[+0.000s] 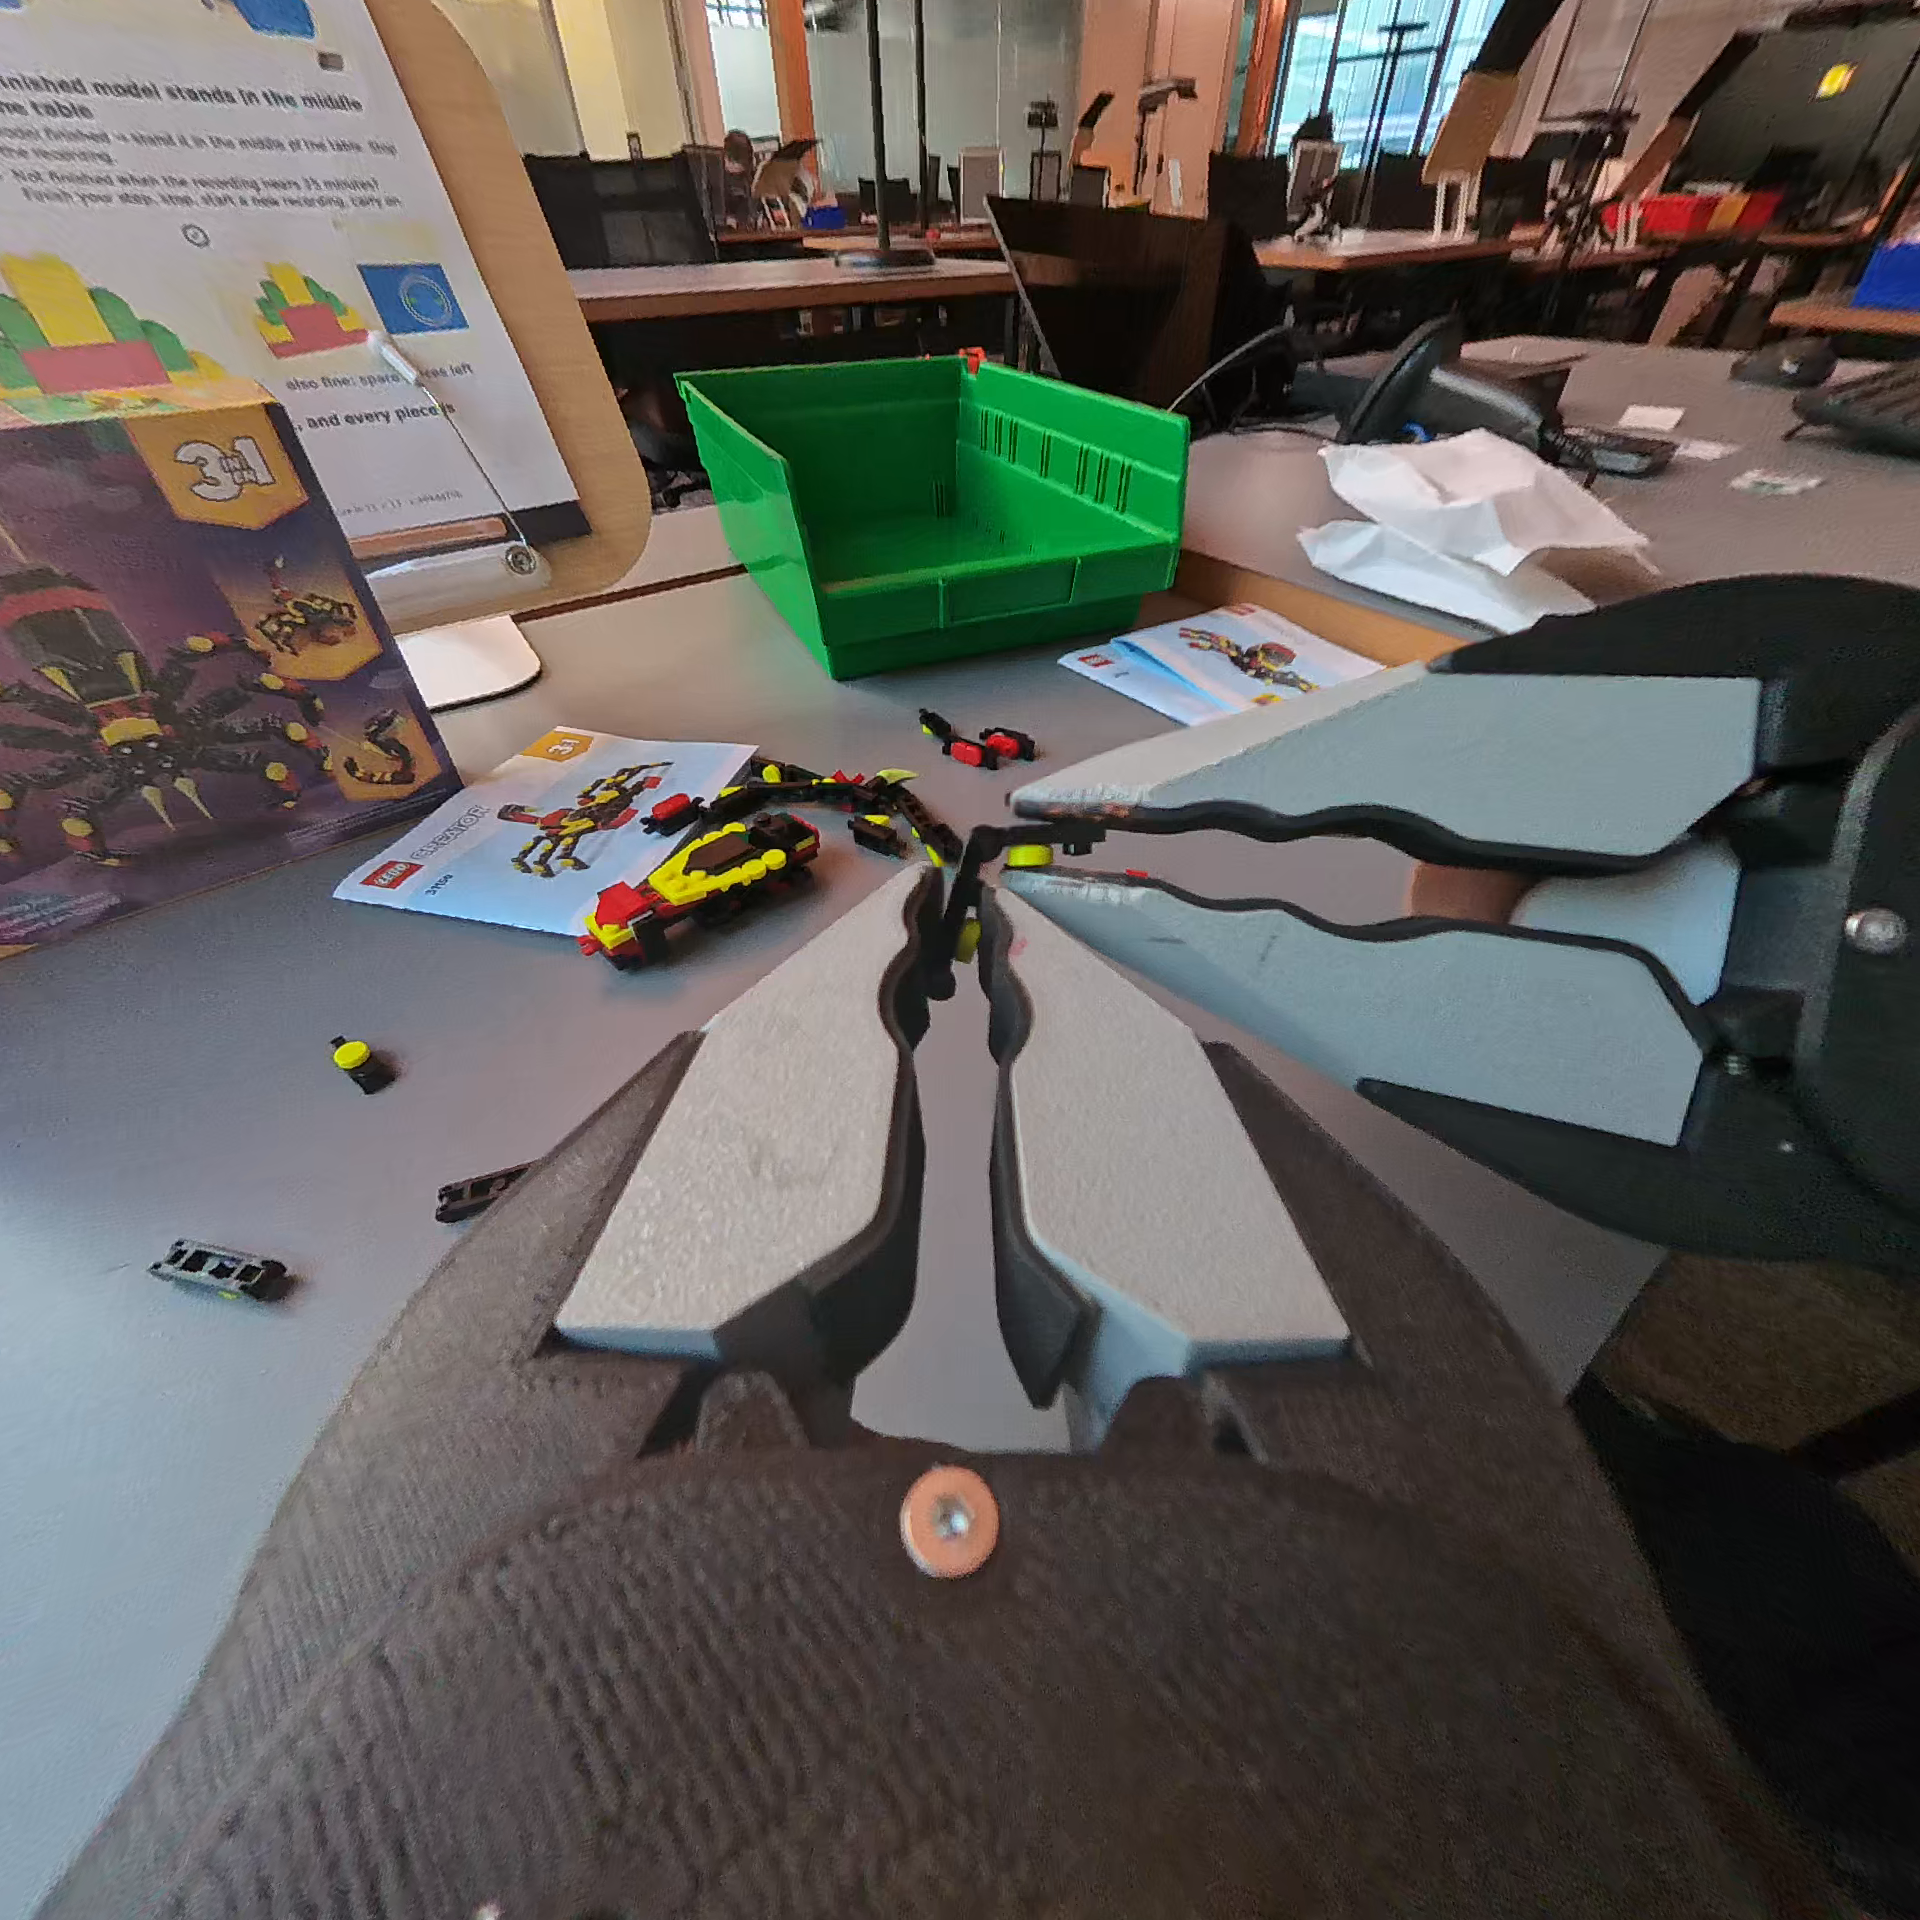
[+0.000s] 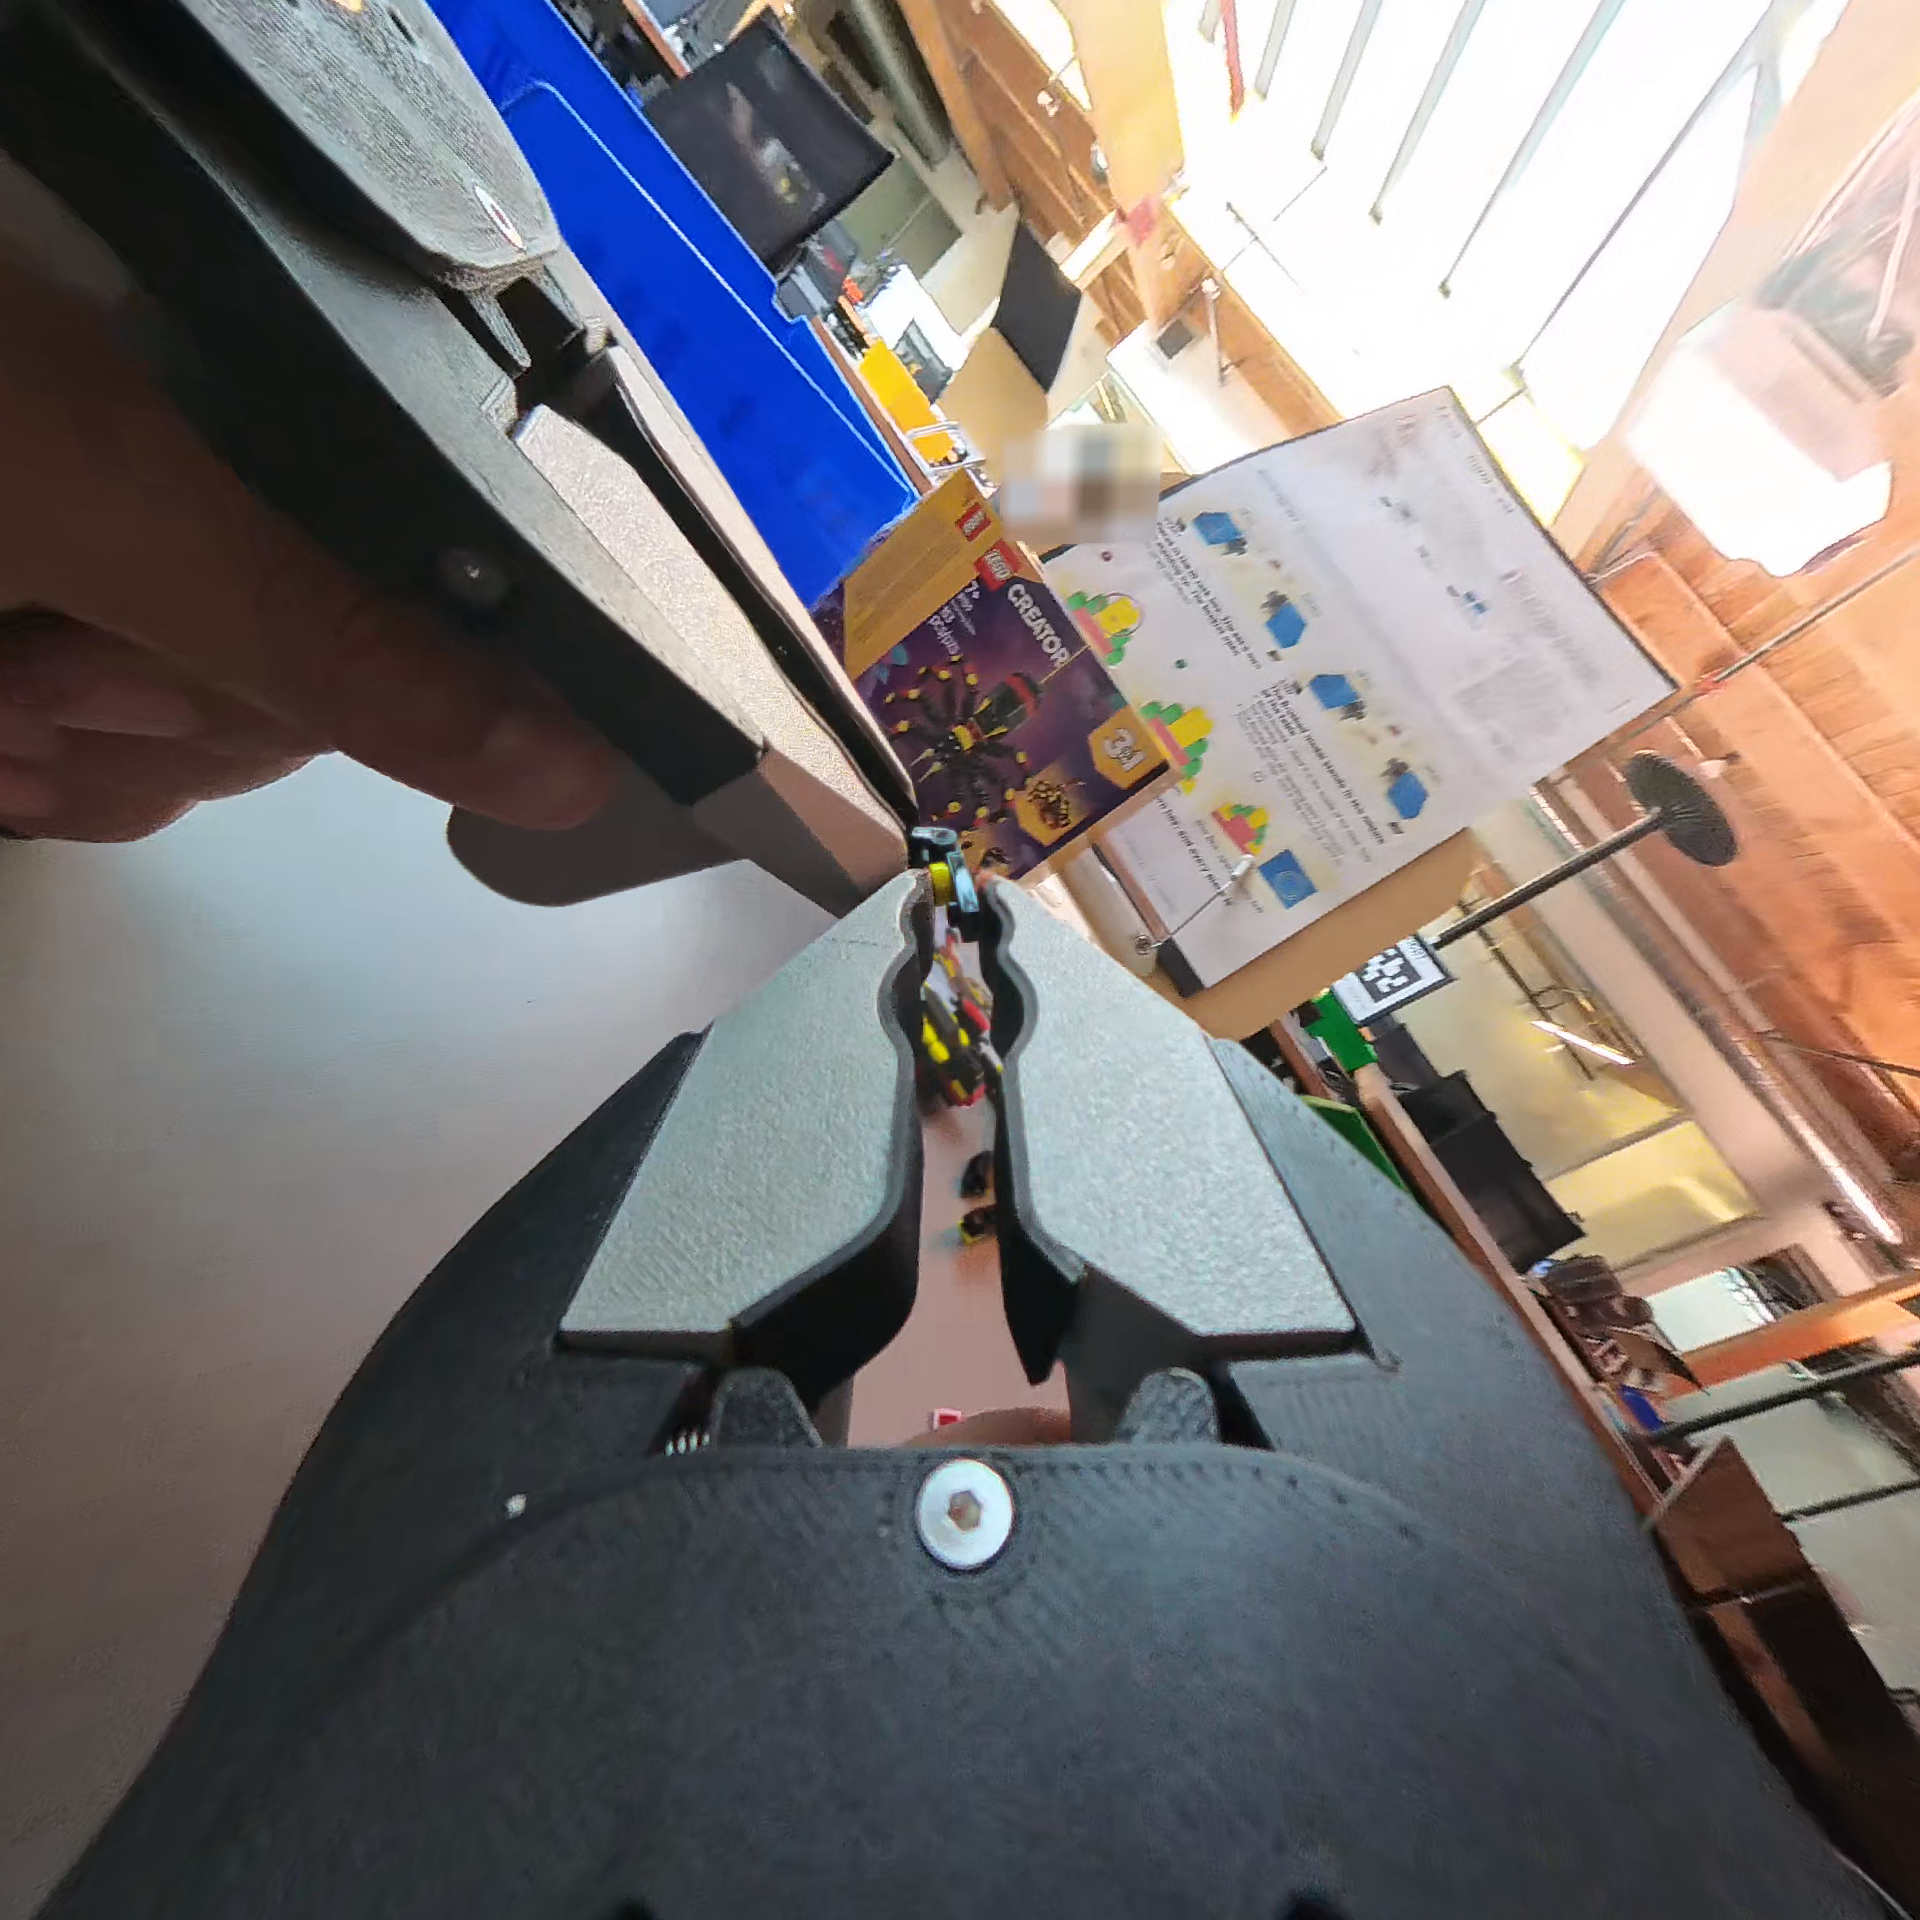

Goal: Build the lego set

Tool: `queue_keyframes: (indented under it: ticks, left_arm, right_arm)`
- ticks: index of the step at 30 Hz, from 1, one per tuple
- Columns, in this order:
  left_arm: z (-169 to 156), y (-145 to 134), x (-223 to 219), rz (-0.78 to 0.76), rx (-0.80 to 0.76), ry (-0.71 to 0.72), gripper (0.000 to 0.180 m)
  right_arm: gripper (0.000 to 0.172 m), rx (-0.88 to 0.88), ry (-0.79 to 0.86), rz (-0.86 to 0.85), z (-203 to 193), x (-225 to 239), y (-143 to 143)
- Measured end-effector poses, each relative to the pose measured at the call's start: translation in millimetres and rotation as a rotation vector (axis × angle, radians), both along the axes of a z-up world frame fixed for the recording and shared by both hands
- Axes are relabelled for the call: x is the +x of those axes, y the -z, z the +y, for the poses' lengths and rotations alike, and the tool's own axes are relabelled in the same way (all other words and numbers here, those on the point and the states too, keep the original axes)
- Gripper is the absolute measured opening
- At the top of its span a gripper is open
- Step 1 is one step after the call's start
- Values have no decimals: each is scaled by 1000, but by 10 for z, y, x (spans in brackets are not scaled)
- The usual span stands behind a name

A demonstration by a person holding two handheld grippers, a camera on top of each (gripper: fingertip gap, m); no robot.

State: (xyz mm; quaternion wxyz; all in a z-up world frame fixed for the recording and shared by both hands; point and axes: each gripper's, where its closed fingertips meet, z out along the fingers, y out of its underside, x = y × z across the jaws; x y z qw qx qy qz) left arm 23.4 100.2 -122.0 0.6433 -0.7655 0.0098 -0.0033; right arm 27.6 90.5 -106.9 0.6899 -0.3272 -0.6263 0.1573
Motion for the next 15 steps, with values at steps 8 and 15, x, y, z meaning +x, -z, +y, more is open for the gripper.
queue_keyframes:
  ticks: [8,15]
  left_arm:
    - [-38,-164,59,-93,122,-14,4]
    - [-51,-155,219,-310,125,64,4]
  right_arm:
    - [6,-194,-58,53,-36,48,-151]
    - [2,-178,66,274,293,245,-552]
